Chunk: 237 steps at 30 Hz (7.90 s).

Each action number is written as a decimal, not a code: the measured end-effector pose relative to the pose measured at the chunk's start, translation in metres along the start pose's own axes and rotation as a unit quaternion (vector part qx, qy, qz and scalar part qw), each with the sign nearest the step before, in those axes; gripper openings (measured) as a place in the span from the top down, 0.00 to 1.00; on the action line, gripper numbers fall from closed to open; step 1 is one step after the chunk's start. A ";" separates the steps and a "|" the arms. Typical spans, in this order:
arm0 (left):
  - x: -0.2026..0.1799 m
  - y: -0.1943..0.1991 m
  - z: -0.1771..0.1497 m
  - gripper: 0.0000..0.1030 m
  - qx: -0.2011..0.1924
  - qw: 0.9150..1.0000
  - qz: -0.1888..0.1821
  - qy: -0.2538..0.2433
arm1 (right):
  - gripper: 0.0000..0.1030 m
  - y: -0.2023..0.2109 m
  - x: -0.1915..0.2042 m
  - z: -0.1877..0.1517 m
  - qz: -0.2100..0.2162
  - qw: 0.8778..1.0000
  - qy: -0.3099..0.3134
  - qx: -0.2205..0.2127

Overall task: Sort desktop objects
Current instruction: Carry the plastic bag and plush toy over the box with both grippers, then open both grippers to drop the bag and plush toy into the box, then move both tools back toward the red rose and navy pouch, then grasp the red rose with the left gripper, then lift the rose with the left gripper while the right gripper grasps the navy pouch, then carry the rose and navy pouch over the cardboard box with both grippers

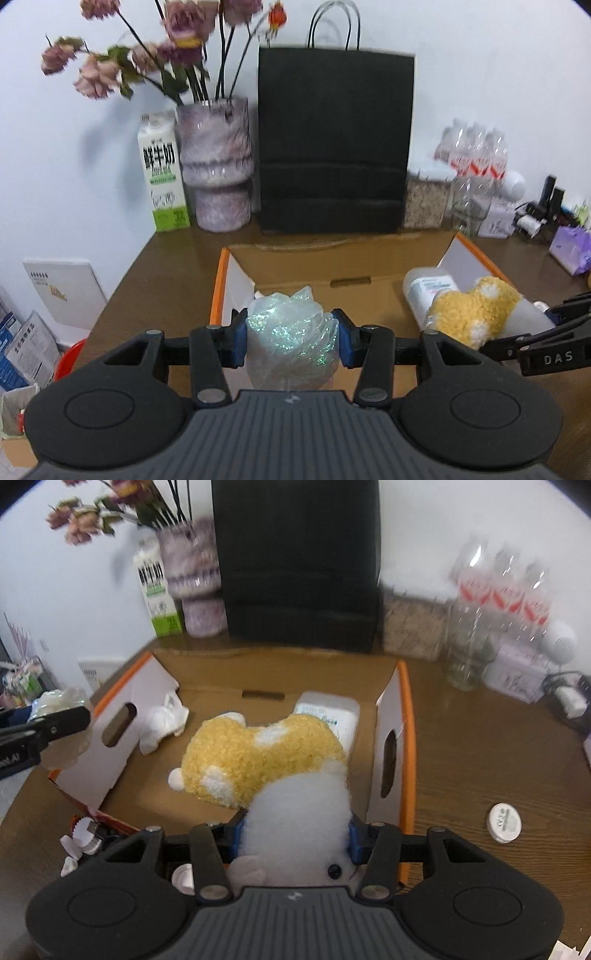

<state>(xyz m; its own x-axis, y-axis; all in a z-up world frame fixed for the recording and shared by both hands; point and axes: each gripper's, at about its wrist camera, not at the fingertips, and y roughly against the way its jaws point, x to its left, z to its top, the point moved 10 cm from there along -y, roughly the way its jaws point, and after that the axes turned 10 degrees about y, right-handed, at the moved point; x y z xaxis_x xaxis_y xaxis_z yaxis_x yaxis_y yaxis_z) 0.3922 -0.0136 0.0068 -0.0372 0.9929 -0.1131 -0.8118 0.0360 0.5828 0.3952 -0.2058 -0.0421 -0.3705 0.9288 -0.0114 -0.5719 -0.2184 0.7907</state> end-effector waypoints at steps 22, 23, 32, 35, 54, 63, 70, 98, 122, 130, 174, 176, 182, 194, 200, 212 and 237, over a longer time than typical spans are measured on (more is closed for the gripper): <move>0.011 -0.074 -0.032 0.54 0.105 0.994 0.026 -0.007 | 0.54 -0.049 -0.016 0.013 0.016 0.996 -0.041 0.076; 0.011 -0.076 -0.033 0.54 0.107 0.994 0.027 -0.008 | 0.54 -0.051 -0.017 0.013 0.008 0.997 -0.036 0.074; 0.007 -0.083 -0.041 0.52 0.100 0.993 0.045 -0.045 | 0.53 -0.058 -0.011 0.014 -0.027 0.997 0.010 0.074; 0.006 -0.084 -0.043 0.51 0.094 0.993 0.049 -0.058 | 0.53 -0.061 -0.013 0.012 -0.042 0.996 0.018 0.081; 0.004 -0.078 -0.047 0.45 0.078 0.993 0.036 -0.077 | 0.33 -0.044 0.000 -0.005 -0.065 0.995 0.020 0.071; -0.001 -0.034 -0.017 0.00 -0.005 0.998 0.022 -0.062 | 0.00 -0.008 -0.002 0.009 -0.070 0.997 0.009 0.014; -0.002 0.001 -0.006 0.00 -0.040 0.997 0.016 -0.057 | 0.00 0.035 0.002 0.009 -0.076 0.996 0.020 -0.039; 0.065 0.114 -0.101 0.00 -0.106 0.993 0.020 0.044 | 0.00 0.105 0.084 -0.129 -0.056 0.984 0.016 -0.167; 0.058 0.105 -0.168 0.00 -0.029 0.999 0.018 0.015 | 0.00 0.082 0.114 -0.161 -0.029 0.990 0.023 -0.135; 0.049 0.094 -0.170 0.12 -0.013 1.000 0.013 0.007 | 0.00 0.080 0.117 -0.161 -0.032 0.990 0.033 -0.133; 0.098 0.097 -0.129 0.67 -0.052 0.998 -0.012 0.019 | 0.09 0.037 0.178 -0.079 -0.065 0.989 0.069 -0.113; 0.102 0.095 -0.127 0.67 -0.051 0.998 -0.017 0.016 | 0.11 0.030 0.178 -0.077 -0.079 0.990 0.059 -0.104; 0.114 0.086 -0.124 0.67 -0.045 0.998 -0.032 0.017 | 0.24 0.010 0.179 -0.075 -0.101 0.991 0.033 -0.080; 0.121 0.088 -0.127 0.67 -0.046 0.997 -0.053 0.030 | 0.36 0.013 0.177 -0.076 -0.092 0.991 0.030 -0.090; 0.117 0.094 -0.123 0.67 -0.053 0.997 -0.048 0.029 | 0.37 0.025 0.178 -0.076 -0.079 0.991 0.027 -0.109; 0.087 0.109 -0.088 0.67 -0.091 0.994 -0.055 0.017 | 0.37 0.059 0.167 -0.063 -0.057 0.985 0.022 -0.161; 0.006 -0.048 0.037 0.67 0.000 0.998 -0.042 -0.036 | 0.37 -0.013 0.072 0.085 -0.011 0.990 0.049 -0.135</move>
<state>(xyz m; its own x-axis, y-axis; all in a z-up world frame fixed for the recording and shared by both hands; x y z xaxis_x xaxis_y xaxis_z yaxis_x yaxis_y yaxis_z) 0.4529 -0.0056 0.0078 0.0733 0.9918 -0.1045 -0.8103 0.1203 0.5736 0.4388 -0.1108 -0.0012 -0.4171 0.9038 -0.0957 -0.7501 -0.2829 0.5978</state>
